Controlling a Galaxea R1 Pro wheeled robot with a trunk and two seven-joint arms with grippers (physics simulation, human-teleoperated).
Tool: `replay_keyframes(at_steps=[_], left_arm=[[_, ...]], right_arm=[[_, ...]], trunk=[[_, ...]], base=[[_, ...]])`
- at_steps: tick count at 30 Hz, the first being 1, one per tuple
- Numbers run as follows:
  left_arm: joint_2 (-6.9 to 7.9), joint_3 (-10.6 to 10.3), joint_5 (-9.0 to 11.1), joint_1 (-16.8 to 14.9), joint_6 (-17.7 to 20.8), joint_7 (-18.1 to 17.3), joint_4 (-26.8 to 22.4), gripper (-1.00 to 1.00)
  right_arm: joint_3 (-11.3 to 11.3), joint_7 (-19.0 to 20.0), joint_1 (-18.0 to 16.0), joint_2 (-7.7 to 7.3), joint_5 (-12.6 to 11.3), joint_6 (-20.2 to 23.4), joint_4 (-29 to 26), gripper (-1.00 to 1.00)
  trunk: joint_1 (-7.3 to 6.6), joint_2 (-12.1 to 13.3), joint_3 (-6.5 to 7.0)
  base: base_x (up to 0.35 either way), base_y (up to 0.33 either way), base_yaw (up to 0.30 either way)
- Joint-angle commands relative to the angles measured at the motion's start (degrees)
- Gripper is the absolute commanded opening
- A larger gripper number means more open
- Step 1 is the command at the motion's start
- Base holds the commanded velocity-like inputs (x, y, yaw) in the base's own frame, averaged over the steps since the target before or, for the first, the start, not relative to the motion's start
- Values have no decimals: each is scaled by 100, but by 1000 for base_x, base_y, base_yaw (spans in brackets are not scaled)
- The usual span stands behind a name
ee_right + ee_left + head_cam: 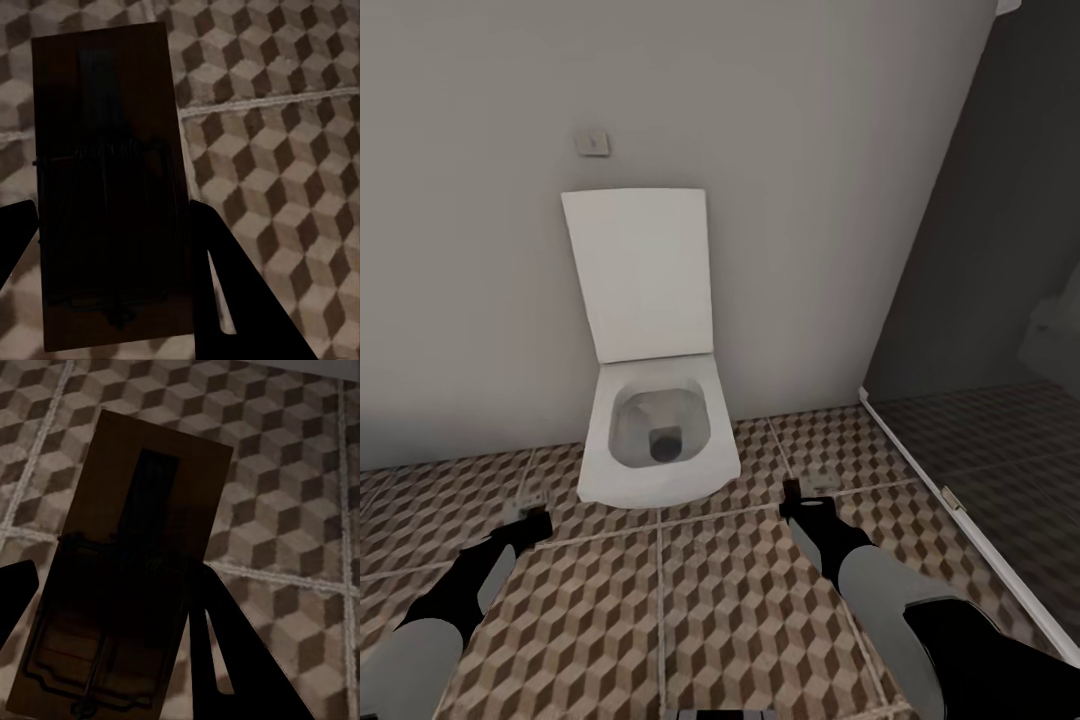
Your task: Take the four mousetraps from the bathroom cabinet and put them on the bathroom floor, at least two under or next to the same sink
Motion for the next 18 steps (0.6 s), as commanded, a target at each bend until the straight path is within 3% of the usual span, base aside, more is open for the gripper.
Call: replay_keyframes(at_steps=[1, 8, 18], left_arm=[[-1, 15, 48, -1, 37, -18, -6, -100], [-1, 16, 44, -1, 35, -22, 7, -100], [-1, 14, 46, -1, 35, -30, 15, -100]], right_arm=[[40, -37, -1, -1, -26, 47, -13, -100], [21, -470, -1, 6, -71, 44, -20, -100], [29, -570, -1, 17, -88, 28, -21, -100]], trunk=[[1, -4, -28], [19, -13, -183], [45, -26, -404]], base=[[0, 0, 0], [0, 0, 0], [0, 0, 0]])
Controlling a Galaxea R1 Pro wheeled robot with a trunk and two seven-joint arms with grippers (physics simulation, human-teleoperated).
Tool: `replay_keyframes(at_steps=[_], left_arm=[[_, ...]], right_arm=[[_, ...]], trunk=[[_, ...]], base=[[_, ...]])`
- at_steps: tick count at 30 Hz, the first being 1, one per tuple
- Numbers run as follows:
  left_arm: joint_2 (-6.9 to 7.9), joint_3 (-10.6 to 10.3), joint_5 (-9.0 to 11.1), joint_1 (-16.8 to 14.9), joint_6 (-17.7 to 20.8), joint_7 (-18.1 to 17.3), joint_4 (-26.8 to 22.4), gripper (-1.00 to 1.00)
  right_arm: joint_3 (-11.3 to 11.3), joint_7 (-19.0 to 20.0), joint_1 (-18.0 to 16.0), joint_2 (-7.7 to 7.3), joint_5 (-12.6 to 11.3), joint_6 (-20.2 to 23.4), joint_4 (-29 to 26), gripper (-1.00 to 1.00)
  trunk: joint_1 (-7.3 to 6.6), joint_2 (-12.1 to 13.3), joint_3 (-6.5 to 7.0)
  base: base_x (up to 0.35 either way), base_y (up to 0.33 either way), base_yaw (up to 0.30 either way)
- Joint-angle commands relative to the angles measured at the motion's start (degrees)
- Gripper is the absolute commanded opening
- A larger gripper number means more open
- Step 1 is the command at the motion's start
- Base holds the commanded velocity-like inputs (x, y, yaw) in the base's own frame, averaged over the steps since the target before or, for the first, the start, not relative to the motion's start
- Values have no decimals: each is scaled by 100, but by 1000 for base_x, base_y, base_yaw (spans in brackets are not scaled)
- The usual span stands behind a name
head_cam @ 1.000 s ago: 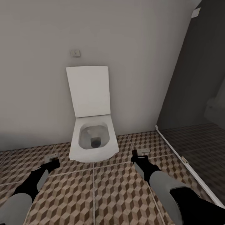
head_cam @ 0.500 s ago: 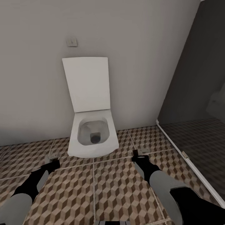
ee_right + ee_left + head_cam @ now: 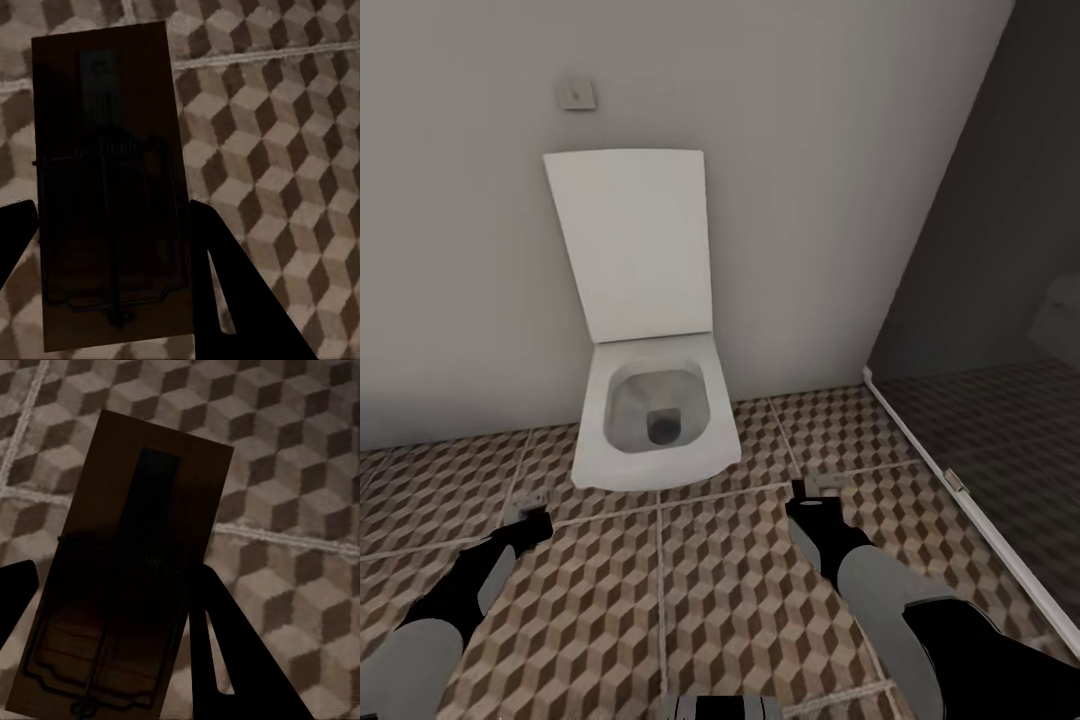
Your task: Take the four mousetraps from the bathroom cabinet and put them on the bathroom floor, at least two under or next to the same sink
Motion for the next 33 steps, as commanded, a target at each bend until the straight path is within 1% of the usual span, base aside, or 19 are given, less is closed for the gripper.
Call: replay_keyframes(at_steps=[1, 6, 23, 27, 33], left_arm=[[-1, 15, 47, -1, 37, -19, -9, -100], [-1, 12, 50, -1, 33, -19, -9, -100], [-10, 10, 55, -1, 36, -19, -26, -100], [-10, 10, 51, -1, 35, -19, -26, -100], [-10, 9, 48, -1, 36, -19, -20, -100]], right_arm=[[42, -26, -1, -3, -40, 45, -10, -100], [27, -32, -1, -9, -57, 54, -10, -100], [23, -26, -1, -34, -56, 41, -10, -100], [23, -25, -1, -56, -53, 35, -10, -100], [47, -25, -1, -110, -13, 31, -3, -100]], trunk=[[1, -4, -27], [14, -10, -138], [14, -10, -138], [14, -10, -138], [14, -10, -138]], base=[[0, 0, 0], [0, 0, 97], [0, 0, 267], [0, 0, 124], [0, 0, 25]])
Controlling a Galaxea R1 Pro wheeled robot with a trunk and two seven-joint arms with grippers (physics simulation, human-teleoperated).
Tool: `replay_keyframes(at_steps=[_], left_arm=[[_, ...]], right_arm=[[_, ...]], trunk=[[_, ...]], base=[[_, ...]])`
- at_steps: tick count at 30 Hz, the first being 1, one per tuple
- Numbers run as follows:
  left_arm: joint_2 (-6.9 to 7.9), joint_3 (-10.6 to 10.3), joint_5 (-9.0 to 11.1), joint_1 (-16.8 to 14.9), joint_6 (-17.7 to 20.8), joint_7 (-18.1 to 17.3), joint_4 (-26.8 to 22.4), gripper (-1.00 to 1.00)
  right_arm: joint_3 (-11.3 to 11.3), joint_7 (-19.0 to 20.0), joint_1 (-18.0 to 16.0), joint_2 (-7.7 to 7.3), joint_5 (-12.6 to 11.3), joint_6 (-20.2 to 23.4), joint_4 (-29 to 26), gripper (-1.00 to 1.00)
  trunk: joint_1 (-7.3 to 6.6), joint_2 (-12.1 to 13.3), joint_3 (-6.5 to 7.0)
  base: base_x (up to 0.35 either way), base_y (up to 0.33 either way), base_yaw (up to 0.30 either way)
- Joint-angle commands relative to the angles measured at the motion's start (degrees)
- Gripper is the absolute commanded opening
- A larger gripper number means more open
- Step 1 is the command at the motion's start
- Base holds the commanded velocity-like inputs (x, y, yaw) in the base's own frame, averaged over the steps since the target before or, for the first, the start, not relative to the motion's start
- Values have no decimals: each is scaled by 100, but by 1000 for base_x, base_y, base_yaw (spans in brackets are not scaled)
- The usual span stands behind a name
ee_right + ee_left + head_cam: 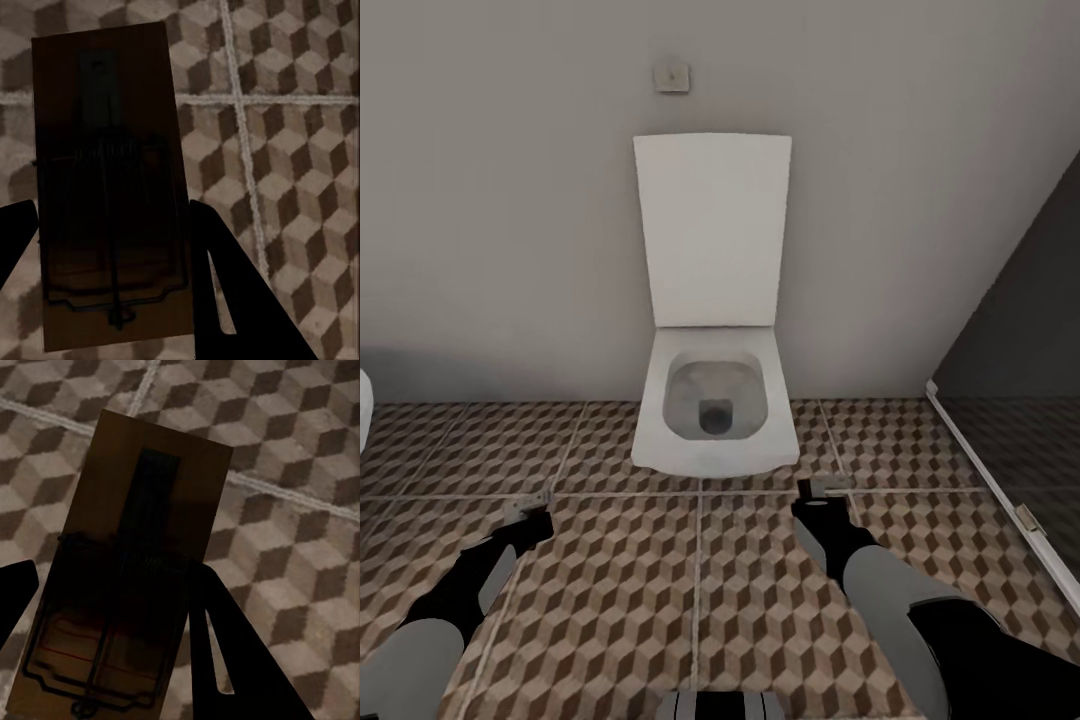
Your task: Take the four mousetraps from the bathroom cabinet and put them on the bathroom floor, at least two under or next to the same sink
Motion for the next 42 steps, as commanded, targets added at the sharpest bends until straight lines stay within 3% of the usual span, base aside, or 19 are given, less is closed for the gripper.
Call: replay_keyframes(at_steps=[1, 3, 9, 11, 13, 17, 21, 24, 42], left_arm=[[-3, 16, 47, -1, 37, -18, -9, -100], [-7, 16, 36, -1, 38, -18, -8, -100], [-78, 9, -115, -1, 36, -17, -61, -100], [-139, -86, -241, -1, 34, -15, -48, -100], [-242, -309, -427, -1, 31, -12, -9, -100], [-434, -528, -540, -1, 29, -6, -17, -100], [-701, -604, -585, -1, 29, -2, -30, -100], [-788, -625, -598, -1, 33, -4, -38, -100], [-799, -594, -597, -1, 43, 52, -190, -100]], right_arm=[[47, -27, -1, -15, -26, 44, 7, -100], [48, -21, -1, -82, -28, 44, 25, -100], [42, 66, -1, -581, -71, 1, 43, -100], [41, 143, -1, -696, -74, -10, 44, -100], [41, 269, -1, -849, -77, -22, 45, -100], [40, 423, -1, -1063, -94, -93, 47, -100], [40, 477, -1, -1136, -103, -209, 63, -100], [40, 488, -1, -1138, -110, -351, 89, -100], [49, 489, -1, -1080, -105, -536, 211, -100]], trunk=[[-1, -2, -4], [-1, -2, -4], [-1, -2, -4], [-1, -2, -4], [-1, -2, -4], [-1, -2, -4], [-1, -2, -4], [-1, -2, -4], [-1, -2, -4]], base=[[0, 0, 6], [0, 0, 4], [0, 0, 1], [0, 0, 0], [0, 0, 0], [0, 0, 0], [0, 0, 0], [0, 0, 0], [22, 3, 0]])
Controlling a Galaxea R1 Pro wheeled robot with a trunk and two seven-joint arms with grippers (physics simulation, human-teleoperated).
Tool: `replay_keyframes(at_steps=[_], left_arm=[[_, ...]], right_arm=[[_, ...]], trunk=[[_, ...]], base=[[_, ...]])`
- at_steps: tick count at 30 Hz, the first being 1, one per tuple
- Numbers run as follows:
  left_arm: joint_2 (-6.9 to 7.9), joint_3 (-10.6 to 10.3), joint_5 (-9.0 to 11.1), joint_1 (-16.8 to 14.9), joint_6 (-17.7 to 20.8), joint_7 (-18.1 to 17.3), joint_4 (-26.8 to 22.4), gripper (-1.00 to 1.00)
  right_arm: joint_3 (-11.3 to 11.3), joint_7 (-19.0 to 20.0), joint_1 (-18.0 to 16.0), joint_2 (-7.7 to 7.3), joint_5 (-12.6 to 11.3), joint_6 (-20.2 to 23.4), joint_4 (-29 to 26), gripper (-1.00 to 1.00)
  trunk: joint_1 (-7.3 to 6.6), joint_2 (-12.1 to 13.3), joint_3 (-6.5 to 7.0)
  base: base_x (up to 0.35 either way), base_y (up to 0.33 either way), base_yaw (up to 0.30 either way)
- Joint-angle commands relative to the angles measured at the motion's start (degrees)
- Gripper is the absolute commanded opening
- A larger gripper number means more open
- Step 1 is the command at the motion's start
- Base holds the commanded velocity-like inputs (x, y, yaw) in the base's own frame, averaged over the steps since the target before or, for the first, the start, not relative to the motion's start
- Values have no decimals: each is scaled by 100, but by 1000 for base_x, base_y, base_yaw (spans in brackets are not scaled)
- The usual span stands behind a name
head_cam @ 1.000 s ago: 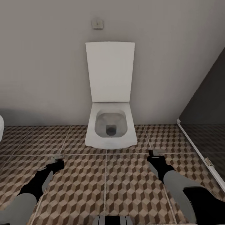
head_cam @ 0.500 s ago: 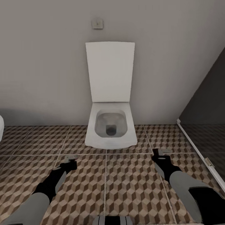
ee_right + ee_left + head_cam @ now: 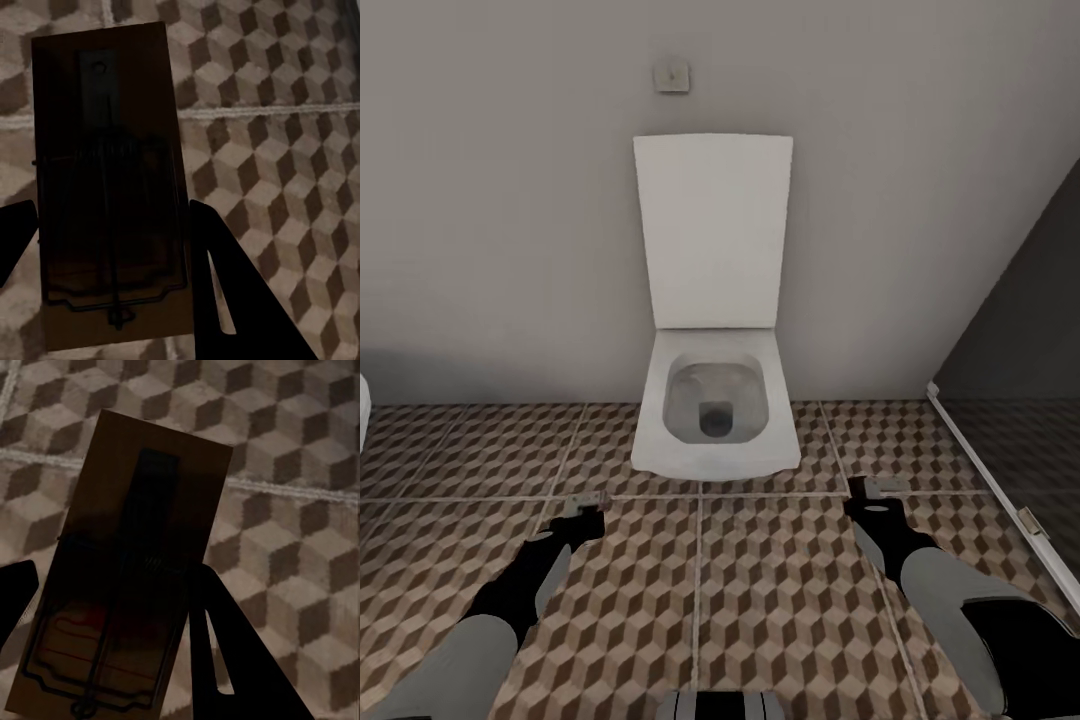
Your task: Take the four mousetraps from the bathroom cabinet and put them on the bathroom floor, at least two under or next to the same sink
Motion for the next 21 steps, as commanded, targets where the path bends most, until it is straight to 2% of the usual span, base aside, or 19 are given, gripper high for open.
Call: replay_keyframes(at_steps=[1, 18, 21], left_arm=[[2, 13, 55, 0, 36, -8, -10, -100], [8, 29, 65, 0, 38, -3, -15, -100], [-5, 29, 65, 0, 34, -3, -13, -100]], right_arm=[[47, -15, 2, -2, -38, 42, -12, -100], [49, -13, 0, -7, -36, 42, -12, -100], [48, -15, 0, -4, -37, 42, -12, -100]], trunk=[[1, -2, -4], [1, -2, -4], [1, -2, -4]], base=[[224, 56, 0], [307, 17, 0], [161, 0, 0]])
